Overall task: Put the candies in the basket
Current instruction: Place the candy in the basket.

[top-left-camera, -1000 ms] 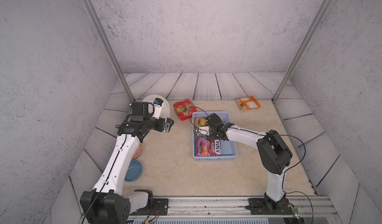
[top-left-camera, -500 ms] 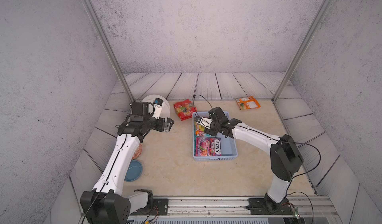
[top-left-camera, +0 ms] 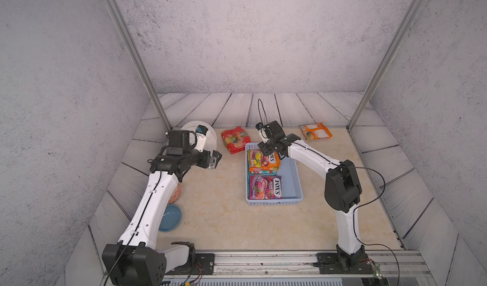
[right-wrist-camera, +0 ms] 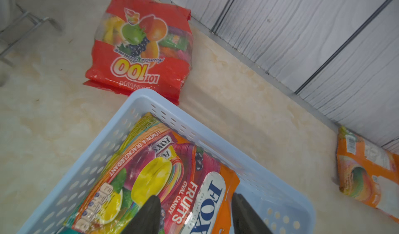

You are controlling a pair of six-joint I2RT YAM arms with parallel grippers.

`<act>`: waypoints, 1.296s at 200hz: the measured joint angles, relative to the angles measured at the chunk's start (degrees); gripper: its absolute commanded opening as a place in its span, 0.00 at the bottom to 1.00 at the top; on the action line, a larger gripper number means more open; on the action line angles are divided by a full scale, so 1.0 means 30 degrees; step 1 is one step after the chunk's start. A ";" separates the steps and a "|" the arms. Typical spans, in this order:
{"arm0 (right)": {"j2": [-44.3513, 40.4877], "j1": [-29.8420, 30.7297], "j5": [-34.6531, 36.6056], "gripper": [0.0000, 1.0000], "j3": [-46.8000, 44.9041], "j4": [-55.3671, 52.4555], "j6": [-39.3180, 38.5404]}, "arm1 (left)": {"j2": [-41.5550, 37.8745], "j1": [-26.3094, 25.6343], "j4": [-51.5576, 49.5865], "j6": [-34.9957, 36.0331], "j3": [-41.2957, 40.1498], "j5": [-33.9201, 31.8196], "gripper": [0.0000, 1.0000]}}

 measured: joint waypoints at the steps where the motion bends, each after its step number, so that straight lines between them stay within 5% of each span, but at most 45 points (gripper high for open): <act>1: 0.0044 -0.0007 -0.0007 0.54 0.0036 0.0000 0.0029 | 0.0007 0.0000 0.0000 0.0000 0.0000 0.0000 1.00; 71: 0.1639 0.0109 -0.2208 0.49 -0.0321 -0.0984 0.2514 | 0.0007 0.0000 -0.0022 0.0029 0.0000 -0.0058 1.00; 177: 0.1406 0.0219 -0.2361 0.49 -0.0663 -0.1151 0.3104 | 0.0007 0.0000 -0.0029 0.0058 0.0007 0.0066 1.00; 259: -0.4510 0.0357 -0.0911 0.54 -0.2827 -0.2106 0.2681 | 0.0634 -0.0707 -0.0364 0.0998 0.1049 -0.0670 0.99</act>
